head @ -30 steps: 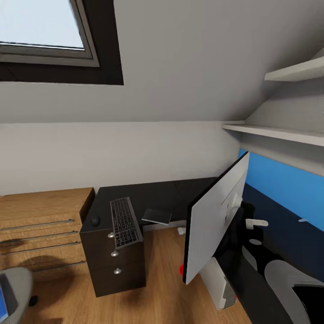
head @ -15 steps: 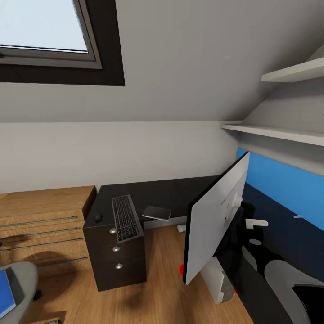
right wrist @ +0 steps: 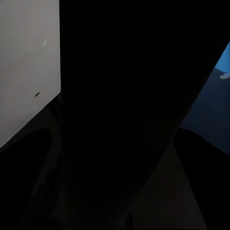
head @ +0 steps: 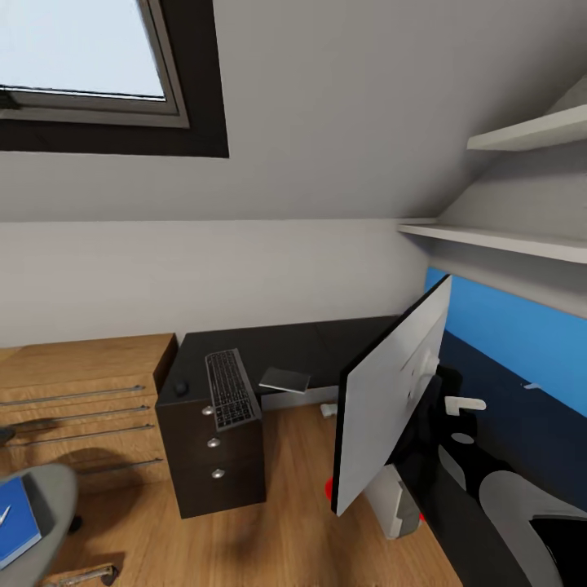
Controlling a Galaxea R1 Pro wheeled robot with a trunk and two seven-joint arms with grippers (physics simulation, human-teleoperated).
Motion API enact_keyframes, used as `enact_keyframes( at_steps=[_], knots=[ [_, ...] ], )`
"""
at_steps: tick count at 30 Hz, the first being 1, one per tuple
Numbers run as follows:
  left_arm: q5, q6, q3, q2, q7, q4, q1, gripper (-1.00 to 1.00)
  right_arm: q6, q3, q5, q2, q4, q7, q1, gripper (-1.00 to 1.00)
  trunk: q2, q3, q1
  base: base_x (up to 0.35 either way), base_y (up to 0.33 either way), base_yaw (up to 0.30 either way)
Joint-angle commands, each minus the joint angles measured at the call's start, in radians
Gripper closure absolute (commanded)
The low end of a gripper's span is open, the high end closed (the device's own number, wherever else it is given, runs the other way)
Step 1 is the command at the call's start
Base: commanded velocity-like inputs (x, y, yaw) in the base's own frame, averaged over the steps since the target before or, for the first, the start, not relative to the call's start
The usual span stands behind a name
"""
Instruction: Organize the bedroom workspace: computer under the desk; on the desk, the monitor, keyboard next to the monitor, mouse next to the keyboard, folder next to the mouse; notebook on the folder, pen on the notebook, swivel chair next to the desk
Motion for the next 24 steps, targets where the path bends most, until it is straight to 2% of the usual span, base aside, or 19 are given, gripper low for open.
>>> enact_keyframes(
  at_steps=[1,24],
  knots=[
    [0.003,-0.001,-0.002,0.0,0.003,-0.002,0.0,-1.0,-0.004,0.003,-0.003,0.0,0.0,-0.002,-0.001,1.0,-0.001,-0.001,-0.001,-0.296,0.0,0.0],
    [0.003,-0.001,-0.002,0.0,0.003,-0.002,0.001,-1.0,-0.003,0.006,-0.003,0.001,0.001,-0.002,-0.001,1.0,-0.001,-0.001,-0.001,-0.297,0.0,0.0]
  ],
)
